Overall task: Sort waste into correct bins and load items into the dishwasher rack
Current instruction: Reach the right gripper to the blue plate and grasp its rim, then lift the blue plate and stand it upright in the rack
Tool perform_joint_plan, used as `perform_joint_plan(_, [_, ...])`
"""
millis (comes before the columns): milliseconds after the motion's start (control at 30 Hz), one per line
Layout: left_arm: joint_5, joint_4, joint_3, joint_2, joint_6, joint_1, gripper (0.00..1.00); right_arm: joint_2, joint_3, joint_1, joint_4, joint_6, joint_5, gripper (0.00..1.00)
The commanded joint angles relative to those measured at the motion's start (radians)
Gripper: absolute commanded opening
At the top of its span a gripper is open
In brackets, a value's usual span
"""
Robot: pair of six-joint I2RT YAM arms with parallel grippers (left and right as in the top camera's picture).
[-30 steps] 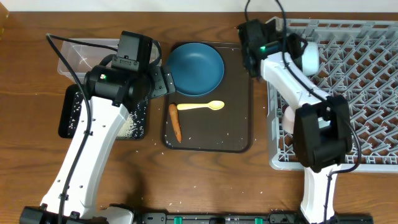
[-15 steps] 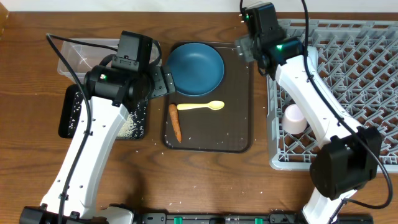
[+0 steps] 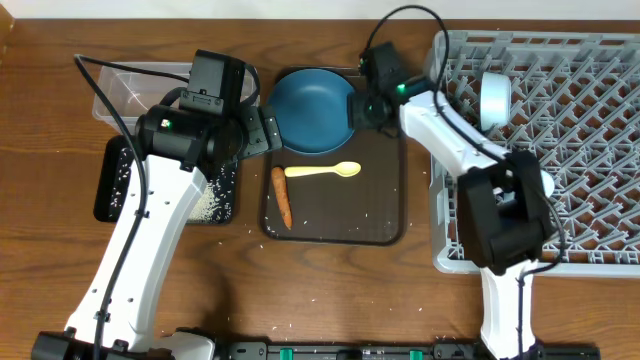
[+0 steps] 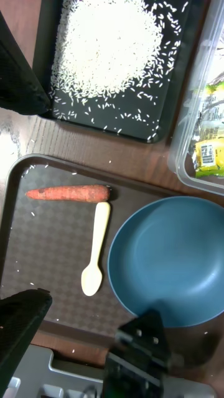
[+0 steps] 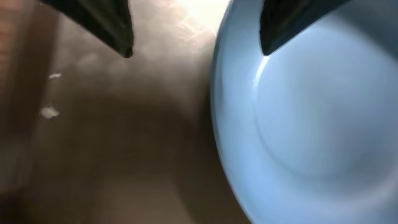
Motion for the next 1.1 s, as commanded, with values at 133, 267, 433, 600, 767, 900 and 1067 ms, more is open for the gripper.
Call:
perform_joint_plan(133, [-0.012,-0.002,0.008,0.005,0.002,0.005,0.92,0.049,0.001,0.01,0.006,0.102,-0.012,0.35])
perform_joint_plan(267, [-0.012,-0.002,0.008,0.005,0.002,0.005,0.92,0.051,0.001,0.008,0.007,0.101,-0.009,0.03])
perform_joint_plan(433, [-0.012,-0.002,0.008,0.005,0.002,0.005,0.92,0.04,0.002,-0.009,0.01,0.101,-0.009,0.01])
perform_joint_plan(600, [-0.012,-0.002,0.008,0.005,0.002,0.005,0.92,-0.032,0.006,-0.037,0.011,0.077,-0.002,0.01])
perform_joint_plan(767, [-0.012,-0.002,0.008,0.005,0.002,0.005,0.92,-0.193,0.023,-0.085,0.011,0.024,0.083,0.01])
perform_joint_plan(900, [-0.012,-0.002,0.008,0.005,0.002,0.005,0.92,-0.348,0.023,-0.121,0.004,-0.06,0.269,0.01])
perform_joint_plan(1067, [-0.012,-0.002,0.008,0.005,0.002,0.005,0.92,-0.518,0.023,-0.163,-0.026,-0.182,0.735,0.01])
